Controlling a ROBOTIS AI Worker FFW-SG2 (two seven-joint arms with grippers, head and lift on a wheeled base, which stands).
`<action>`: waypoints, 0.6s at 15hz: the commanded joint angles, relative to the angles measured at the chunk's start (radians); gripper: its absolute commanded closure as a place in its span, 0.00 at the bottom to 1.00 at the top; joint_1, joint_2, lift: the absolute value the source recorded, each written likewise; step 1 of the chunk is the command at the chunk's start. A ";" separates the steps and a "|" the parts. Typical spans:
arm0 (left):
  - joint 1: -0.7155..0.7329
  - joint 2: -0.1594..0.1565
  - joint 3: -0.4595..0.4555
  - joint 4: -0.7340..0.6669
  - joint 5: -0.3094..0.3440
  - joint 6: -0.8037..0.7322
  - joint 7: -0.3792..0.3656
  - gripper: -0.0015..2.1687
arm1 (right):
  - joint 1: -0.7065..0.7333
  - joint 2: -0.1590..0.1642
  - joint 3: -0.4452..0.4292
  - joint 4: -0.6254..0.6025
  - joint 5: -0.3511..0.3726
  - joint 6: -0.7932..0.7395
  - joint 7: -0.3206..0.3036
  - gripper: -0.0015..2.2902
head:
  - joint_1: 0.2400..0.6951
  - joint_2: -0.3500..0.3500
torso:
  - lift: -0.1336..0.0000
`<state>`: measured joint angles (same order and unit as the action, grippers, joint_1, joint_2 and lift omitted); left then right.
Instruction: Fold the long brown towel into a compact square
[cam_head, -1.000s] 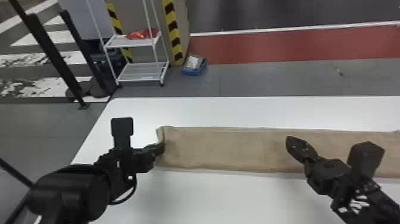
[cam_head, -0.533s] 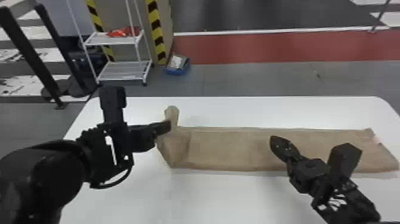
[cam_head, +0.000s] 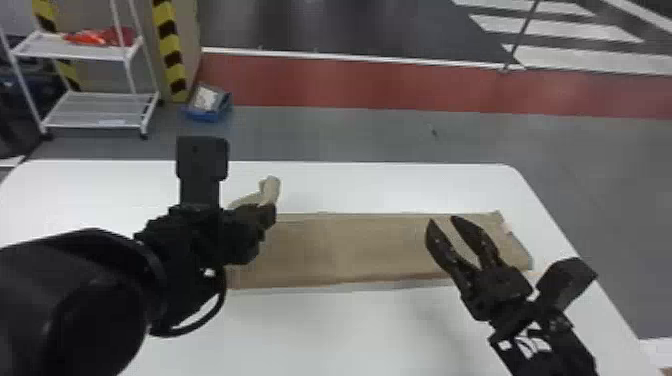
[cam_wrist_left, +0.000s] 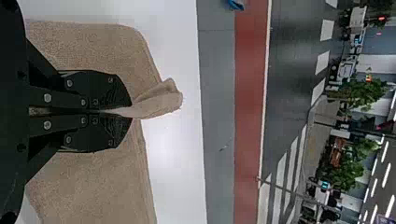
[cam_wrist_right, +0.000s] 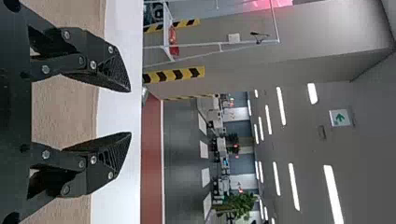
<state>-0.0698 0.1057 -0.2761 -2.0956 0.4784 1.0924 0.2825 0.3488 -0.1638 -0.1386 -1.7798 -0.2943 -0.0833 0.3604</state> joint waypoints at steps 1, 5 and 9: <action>-0.002 -0.047 -0.130 0.097 -0.073 -0.170 0.052 0.60 | 0.032 -0.005 -0.049 -0.006 -0.051 -0.022 0.014 0.02 | 1.00 0.18 | 0.07; -0.028 -0.108 -0.227 0.226 -0.093 -0.274 0.089 0.60 | 0.067 -0.005 -0.107 -0.003 -0.092 -0.043 0.029 0.02 | 1.00 0.04 | 0.07; -0.036 -0.108 -0.295 0.356 -0.086 -0.470 0.086 0.03 | 0.076 -0.005 -0.133 0.010 -0.117 -0.046 0.048 0.02 | 1.00 0.00 | 0.07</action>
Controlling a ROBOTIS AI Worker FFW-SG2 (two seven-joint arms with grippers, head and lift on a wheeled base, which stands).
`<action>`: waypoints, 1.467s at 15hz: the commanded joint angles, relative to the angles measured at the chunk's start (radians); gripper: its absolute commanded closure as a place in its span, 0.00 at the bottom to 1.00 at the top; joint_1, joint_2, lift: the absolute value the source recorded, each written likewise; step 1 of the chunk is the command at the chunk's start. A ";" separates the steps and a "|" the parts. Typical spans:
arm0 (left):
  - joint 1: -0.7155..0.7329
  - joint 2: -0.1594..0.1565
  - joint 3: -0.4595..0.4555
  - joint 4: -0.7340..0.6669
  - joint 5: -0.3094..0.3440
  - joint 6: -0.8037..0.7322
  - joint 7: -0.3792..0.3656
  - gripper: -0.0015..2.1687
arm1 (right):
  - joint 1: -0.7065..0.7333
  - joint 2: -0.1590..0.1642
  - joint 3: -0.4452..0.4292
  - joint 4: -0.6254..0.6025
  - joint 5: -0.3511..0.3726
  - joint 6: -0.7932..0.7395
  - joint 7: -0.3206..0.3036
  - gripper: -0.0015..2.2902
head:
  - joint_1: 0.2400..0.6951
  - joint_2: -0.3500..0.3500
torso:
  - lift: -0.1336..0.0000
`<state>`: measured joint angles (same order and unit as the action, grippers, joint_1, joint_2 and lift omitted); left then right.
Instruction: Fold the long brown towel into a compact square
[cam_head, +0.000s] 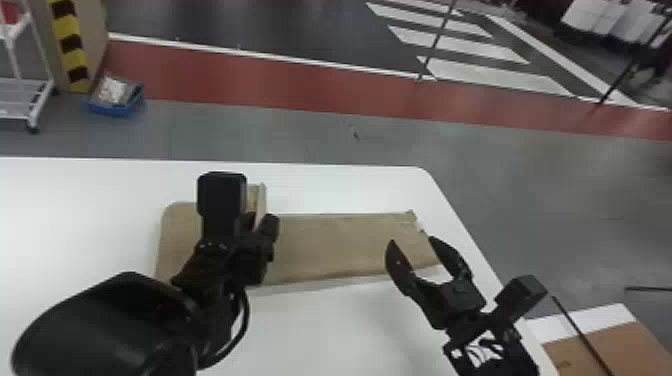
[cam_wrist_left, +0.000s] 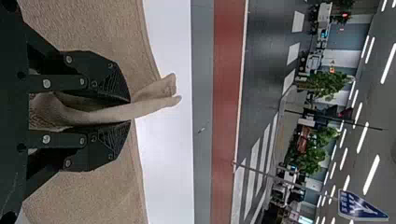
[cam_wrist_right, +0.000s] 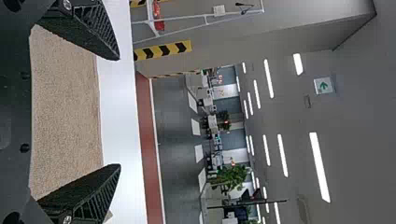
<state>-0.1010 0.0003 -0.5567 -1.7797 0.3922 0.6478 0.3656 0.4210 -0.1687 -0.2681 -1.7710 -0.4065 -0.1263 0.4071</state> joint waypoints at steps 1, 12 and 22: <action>-0.005 -0.003 -0.014 0.048 0.002 -0.032 -0.004 0.03 | 0.005 0.001 -0.003 -0.001 -0.005 0.000 0.001 0.02 | 1.00 0.00 | 0.07; 0.201 0.247 0.204 -0.069 -0.145 -0.440 0.003 0.04 | -0.133 0.014 0.244 -0.113 0.138 0.386 -0.205 0.17 | 1.00 0.23 | 0.07; 0.319 0.288 0.273 -0.078 -0.216 -0.575 -0.022 0.05 | -0.280 0.032 0.402 -0.045 0.244 0.604 -0.327 0.26 | 1.00 0.55 | 0.07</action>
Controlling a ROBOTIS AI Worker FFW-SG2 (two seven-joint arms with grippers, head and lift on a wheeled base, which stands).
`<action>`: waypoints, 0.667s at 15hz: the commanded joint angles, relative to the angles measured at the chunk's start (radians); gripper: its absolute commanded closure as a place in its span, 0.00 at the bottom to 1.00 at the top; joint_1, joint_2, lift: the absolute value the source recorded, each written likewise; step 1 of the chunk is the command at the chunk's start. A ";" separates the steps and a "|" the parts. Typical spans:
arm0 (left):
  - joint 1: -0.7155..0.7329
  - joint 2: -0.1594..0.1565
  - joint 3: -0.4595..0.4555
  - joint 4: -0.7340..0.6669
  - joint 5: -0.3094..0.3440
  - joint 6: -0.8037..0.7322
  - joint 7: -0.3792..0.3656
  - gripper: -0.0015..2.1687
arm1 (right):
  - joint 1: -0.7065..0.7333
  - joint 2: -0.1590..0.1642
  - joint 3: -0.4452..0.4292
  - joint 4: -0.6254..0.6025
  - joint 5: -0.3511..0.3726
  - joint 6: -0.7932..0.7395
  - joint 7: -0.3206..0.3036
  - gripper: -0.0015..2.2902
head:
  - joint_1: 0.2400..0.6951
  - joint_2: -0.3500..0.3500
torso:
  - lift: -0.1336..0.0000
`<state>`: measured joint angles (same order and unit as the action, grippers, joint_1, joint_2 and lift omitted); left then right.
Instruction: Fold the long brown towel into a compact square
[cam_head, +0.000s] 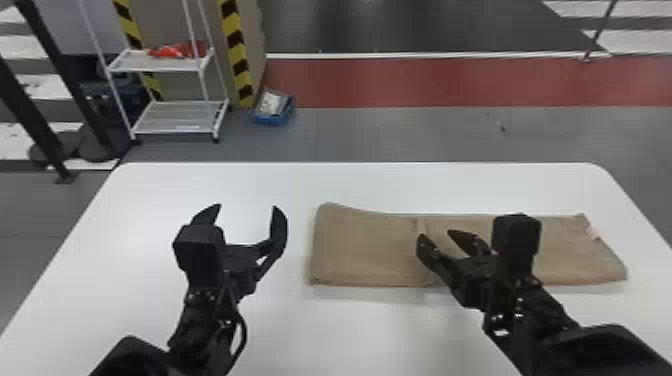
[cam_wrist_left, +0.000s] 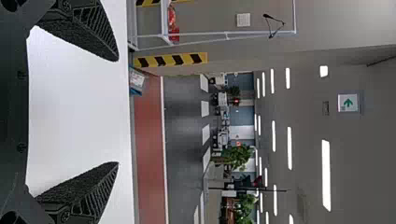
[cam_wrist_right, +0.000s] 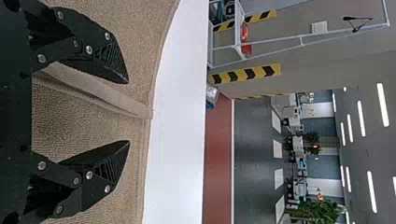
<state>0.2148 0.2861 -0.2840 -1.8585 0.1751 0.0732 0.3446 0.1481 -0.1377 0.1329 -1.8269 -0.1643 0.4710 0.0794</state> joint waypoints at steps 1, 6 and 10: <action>0.005 0.002 -0.003 0.002 0.001 0.000 -0.001 0.05 | -0.012 0.000 0.005 0.014 0.005 0.013 0.000 0.26 | 1.00 0.56 | 0.07; 0.012 0.002 -0.003 0.002 0.001 0.000 -0.001 0.05 | -0.042 0.001 0.030 0.047 0.014 0.050 0.000 0.26 | 1.00 0.56 | 0.07; 0.020 0.001 -0.004 0.001 0.001 -0.022 -0.001 0.05 | -0.055 0.000 0.047 0.063 0.014 0.053 0.000 0.26 | 1.00 0.58 | 0.07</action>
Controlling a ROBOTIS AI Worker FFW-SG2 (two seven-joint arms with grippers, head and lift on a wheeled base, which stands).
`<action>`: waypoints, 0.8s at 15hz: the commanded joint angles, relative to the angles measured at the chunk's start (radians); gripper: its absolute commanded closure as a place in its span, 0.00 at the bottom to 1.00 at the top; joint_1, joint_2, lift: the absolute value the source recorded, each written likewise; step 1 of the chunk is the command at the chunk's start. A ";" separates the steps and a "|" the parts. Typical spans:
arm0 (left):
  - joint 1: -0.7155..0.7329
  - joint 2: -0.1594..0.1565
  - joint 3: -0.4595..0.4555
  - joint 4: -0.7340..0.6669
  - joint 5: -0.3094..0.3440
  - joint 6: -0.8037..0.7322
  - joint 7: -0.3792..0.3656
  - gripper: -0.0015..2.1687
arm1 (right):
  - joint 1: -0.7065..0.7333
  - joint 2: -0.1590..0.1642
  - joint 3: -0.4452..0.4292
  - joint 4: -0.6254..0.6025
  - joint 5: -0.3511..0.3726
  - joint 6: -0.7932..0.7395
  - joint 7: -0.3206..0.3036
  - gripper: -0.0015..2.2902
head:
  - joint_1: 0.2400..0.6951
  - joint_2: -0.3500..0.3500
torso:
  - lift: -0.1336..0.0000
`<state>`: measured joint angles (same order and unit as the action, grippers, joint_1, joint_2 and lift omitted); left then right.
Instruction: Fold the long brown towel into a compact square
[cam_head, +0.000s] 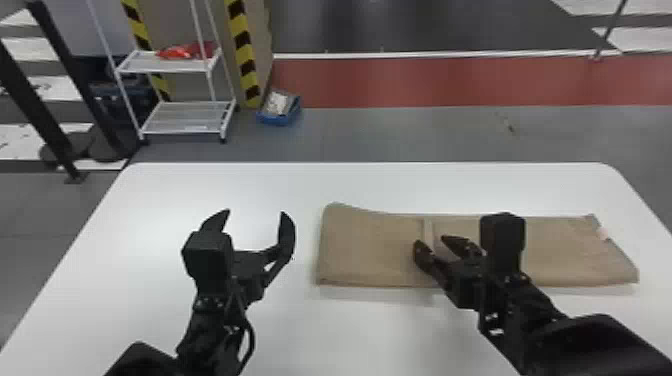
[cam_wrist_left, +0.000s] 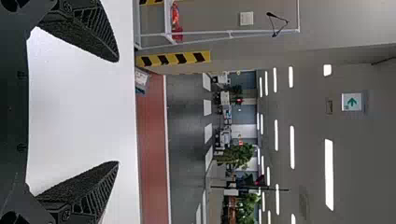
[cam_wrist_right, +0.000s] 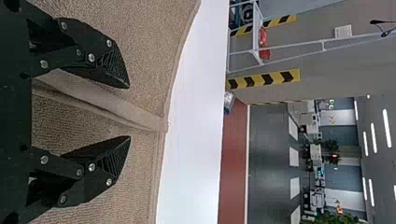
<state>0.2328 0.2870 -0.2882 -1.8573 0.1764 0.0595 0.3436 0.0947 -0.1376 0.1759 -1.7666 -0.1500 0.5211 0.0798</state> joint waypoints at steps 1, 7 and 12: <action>0.003 0.000 0.000 0.000 0.000 -0.011 0.002 0.05 | -0.004 0.000 0.002 0.004 0.000 0.012 0.000 0.26 | 1.00 0.58 | 0.07; 0.006 -0.003 -0.002 0.000 0.000 -0.014 0.000 0.05 | -0.003 0.000 0.000 -0.001 -0.003 0.024 0.003 0.26 | 1.00 0.58 | 0.07; 0.016 0.000 0.008 -0.003 0.000 -0.014 -0.012 0.07 | -0.006 0.000 0.007 0.003 -0.010 0.024 0.006 0.52 | 1.00 0.58 | 0.07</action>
<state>0.2446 0.2866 -0.2855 -1.8581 0.1764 0.0453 0.3318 0.0890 -0.1381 0.1816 -1.7627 -0.1580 0.5454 0.0858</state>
